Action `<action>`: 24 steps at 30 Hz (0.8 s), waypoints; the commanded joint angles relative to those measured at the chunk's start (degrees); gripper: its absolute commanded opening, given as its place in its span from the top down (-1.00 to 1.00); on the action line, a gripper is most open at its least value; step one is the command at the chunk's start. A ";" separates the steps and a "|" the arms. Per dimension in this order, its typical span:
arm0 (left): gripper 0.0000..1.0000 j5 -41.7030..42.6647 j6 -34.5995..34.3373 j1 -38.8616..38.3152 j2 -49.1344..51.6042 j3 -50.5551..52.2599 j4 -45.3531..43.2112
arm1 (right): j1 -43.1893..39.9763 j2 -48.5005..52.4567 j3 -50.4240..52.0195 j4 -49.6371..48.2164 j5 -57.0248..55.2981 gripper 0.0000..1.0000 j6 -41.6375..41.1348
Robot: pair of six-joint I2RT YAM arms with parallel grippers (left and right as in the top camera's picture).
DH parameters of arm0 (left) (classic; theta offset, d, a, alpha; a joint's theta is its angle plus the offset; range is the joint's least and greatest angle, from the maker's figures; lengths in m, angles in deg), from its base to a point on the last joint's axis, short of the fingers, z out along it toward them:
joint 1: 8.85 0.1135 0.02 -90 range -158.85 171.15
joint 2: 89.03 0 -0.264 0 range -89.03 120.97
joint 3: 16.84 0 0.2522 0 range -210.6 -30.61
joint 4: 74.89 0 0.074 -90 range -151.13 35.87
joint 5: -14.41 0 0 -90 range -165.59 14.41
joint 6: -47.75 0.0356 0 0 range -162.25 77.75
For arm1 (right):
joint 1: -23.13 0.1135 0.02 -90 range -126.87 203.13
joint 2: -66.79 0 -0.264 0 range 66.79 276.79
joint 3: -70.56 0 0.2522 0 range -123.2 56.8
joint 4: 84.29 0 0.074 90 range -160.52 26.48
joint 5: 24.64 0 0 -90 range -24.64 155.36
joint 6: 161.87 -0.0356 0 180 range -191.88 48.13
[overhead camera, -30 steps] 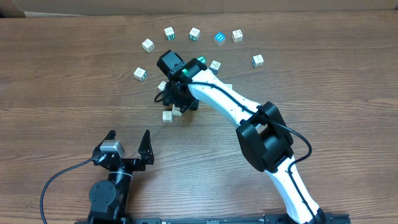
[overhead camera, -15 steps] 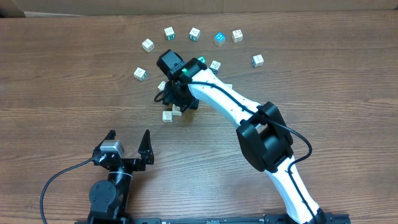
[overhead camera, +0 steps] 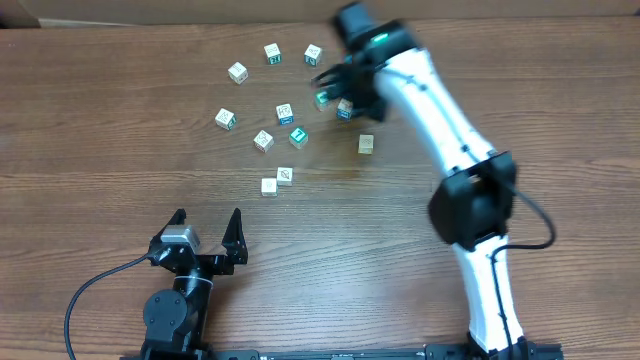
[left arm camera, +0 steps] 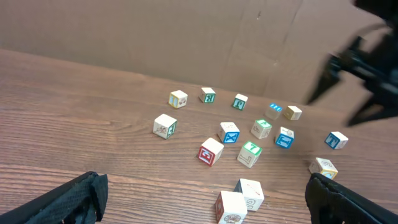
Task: Form a circle
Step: 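Lift the right arm away to the upper right corner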
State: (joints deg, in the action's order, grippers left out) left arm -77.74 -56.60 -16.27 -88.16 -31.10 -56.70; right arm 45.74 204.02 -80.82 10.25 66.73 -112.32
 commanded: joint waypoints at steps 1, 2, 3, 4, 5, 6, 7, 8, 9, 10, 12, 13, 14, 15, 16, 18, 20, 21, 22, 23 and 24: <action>-0.99 0.28 1.53 -0.26 -0.61 0.20 -0.11 | -9.07 -1.57 -1.03 3.58 -3.63 -0.55 0.44; -0.99 0.28 1.53 -0.26 -0.61 0.20 -0.11 | -11.15 -1.57 -1.03 4.39 -3.67 -0.58 0.44; -0.99 0.28 1.53 -0.26 -0.61 0.20 -0.11 | -13.07 -1.57 -1.03 5.18 -3.67 -0.59 0.44; -0.99 0.28 1.53 -0.26 -0.61 0.20 -0.11 | -15.23 -1.57 -1.03 6.05 -3.67 -0.62 0.42; -0.99 0.28 1.53 -0.26 -0.61 0.20 -0.11 | -17.31 -1.57 -0.98 6.67 -3.67 -0.64 0.39; -0.99 0.28 1.53 -0.26 -0.61 0.20 -0.11 | -18.91 -1.57 -0.98 7.02 -3.63 -0.70 0.39; -0.99 0.28 1.53 -0.26 -0.61 0.20 -0.13 | -20.52 -1.57 -0.98 7.30 -3.43 -0.83 0.39; -0.99 0.26 1.53 -0.26 -0.61 0.20 -0.13 | -22.18 -1.57 -0.98 7.61 -3.10 -1.00 0.37; -0.99 0.26 1.53 -0.26 -0.61 0.20 -0.13 | -23.65 -1.57 -0.98 7.89 -2.71 -1.00 0.37; -0.99 0.28 1.51 -0.26 -0.61 0.20 -0.13 | -24.98 -1.57 -0.98 8.31 -2.29 -1.00 0.37; -0.99 0.28 1.53 -0.26 -0.61 0.20 -0.17 | -27.50 -1.57 -0.98 8.74 -0.57 -1.00 0.37; -0.99 0.33 1.51 -0.26 -0.61 0.20 -0.13 | -28.79 -1.57 -0.98 8.50 -0.17 -1.00 0.37; -0.99 0.31 1.51 -0.26 -0.61 0.20 -0.13 | -29.59 -1.57 -0.98 8.33 -0.20 -1.00 0.37; -0.99 0.31 1.51 -0.28 -0.61 0.20 -0.13 | -30.38 -1.57 -0.98 8.02 -0.20 -1.00 0.37; -0.99 0.28 1.53 -0.26 -0.61 0.20 -0.13 | -31.15 -1.57 -0.98 7.65 -0.20 -1.00 0.37; -0.99 0.28 1.51 -0.26 -0.61 0.20 -0.13 | -32.20 -1.57 -0.98 6.93 -0.22 -1.00 0.37; -0.99 0.26 1.51 -0.26 -0.61 0.20 -0.48 | -33.20 -1.57 -0.98 6.23 -0.22 -1.00 0.37; -0.99 0.50 1.25 -0.26 -0.61 0.20 -0.96 | -33.73 -1.57 -0.98 5.86 -0.22 -1.00 0.37; -0.99 1.18 0.44 -0.26 -0.61 0.20 -1.70 | -34.12 -1.57 -0.98 5.49 -0.22 -1.00 0.37; -0.99 2.36 -0.04 -0.26 -0.61 0.17 -2.78 | -34.45 -1.57 -0.98 5.11 -0.22 -1.00 0.37; -0.99 4.66 -0.02 -0.26 -0.61 -0.11 -4.20 | -34.67 -1.57 -0.98 4.79 -0.22 -1.00 0.37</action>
State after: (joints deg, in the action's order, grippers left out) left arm -77.43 -56.67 -16.27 -88.16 -31.10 -58.21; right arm 11.93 203.99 -80.82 15.86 66.07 -112.08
